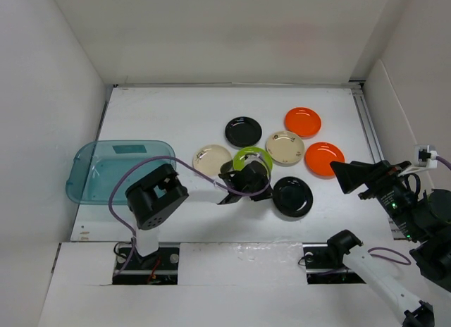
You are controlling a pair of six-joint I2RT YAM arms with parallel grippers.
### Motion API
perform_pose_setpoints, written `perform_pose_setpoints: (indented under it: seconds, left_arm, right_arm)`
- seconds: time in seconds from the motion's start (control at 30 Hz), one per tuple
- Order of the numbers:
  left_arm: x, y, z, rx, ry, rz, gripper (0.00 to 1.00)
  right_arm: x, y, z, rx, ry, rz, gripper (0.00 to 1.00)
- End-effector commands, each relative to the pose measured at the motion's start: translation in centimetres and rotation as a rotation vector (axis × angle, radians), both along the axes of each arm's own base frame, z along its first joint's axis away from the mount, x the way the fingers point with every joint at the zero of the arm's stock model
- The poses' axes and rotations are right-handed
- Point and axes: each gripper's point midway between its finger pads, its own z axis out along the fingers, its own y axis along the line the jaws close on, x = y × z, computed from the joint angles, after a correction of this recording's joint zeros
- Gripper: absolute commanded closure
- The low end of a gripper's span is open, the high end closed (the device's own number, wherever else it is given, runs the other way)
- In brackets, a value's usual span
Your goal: Place the plates into the plastic bin on the countertop
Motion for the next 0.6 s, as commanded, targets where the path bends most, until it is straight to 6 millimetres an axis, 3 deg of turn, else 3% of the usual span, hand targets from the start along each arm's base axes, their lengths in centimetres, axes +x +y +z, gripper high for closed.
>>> perform_pose_setpoints:
  seconds: [0.0,0.13,0.17,0.3,0.37,0.4,0.43,0.53,0.57]
  left_arm:
    - [-0.4,-1.2,8.8,-0.1,-0.128,-0.095,1.0]
    - [1.7,1.2,14.7,-0.126,-0.223,-0.051,1.0]
    - [2.0,2.6,16.4,-0.127,-0.25,-0.023,1.0]
    - [4.5,7.0,20.1,-0.125,-0.295,0.086,1.0]
    - [6.7,10.2,20.5,-0.108,-0.291,0.168,1.0]
    - [7.2,12.2,20.0,-0.064,-0.272,0.214,1.0]
    - [9.0,15.5,20.7,-0.051,-0.293,0.315,1.0]
    - [10.2,22.2,20.3,0.005,-0.279,0.466,1.0]
    - [11.6,26.4,19.9,0.036,-0.273,0.576,1.0]
  right_arm:
    - [-0.4,-0.5,2.2,0.027,-0.055,-0.014,0.0]
    - [-0.3,-0.8,1.6,0.022,-0.044,-0.035,0.0]
    - [-0.3,-0.8,1.6,0.021,-0.044,-0.035,0.0]
    - [0.0,-0.9,1.2,0.017,-0.035,-0.044,0.0]
    - [0.0,-0.9,1.4,0.021,-0.043,-0.044,0.0]
    - [0.0,-0.9,1.4,0.021,-0.043,-0.044,0.0]
    - [0.0,-0.9,1.7,0.026,-0.052,-0.044,0.0]
    - [0.3,-0.2,1.7,0.025,-0.052,-0.017,0.0]
    - [0.3,0.2,1.3,0.019,-0.042,0.003,0.0]
